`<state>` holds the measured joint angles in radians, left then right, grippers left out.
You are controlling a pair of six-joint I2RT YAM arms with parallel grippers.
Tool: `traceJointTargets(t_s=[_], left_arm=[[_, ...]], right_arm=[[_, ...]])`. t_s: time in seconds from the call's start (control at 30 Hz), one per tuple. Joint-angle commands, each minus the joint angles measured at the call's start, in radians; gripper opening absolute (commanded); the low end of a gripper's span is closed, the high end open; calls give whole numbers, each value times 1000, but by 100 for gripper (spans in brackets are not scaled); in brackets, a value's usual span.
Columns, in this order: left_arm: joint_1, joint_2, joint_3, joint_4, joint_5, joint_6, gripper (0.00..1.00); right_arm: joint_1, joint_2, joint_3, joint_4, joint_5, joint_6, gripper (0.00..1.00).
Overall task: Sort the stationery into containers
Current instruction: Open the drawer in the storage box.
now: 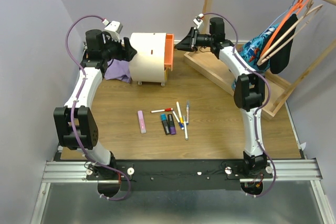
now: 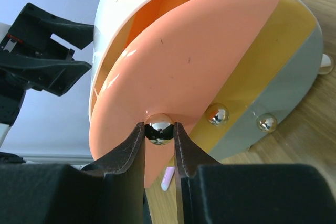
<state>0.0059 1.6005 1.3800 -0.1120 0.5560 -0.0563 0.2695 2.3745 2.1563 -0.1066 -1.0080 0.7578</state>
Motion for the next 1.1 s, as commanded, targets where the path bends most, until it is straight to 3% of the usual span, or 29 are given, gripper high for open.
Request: traceJointTargets(t_s=[0.0, 0.8, 0.9, 0.97, 1.07], left_arm=[[-3, 22, 1, 3, -33, 4, 78], [-3, 39, 4, 38, -22, -31, 78], [-3, 36, -1, 41, -19, -31, 78], [-3, 35, -4, 41, -18, -30, 78], [-3, 30, -9, 41, -19, -28, 78]], right_arm=[[-32, -41, -38, -80, -1, -57, 20], [-64, -90, -99, -142, 16, -121, 20], [-64, -86, -90, -146, 20, -129, 24], [-64, -83, -85, -146, 22, -126, 32], [-64, -81, -76, -142, 28, -126, 33]])
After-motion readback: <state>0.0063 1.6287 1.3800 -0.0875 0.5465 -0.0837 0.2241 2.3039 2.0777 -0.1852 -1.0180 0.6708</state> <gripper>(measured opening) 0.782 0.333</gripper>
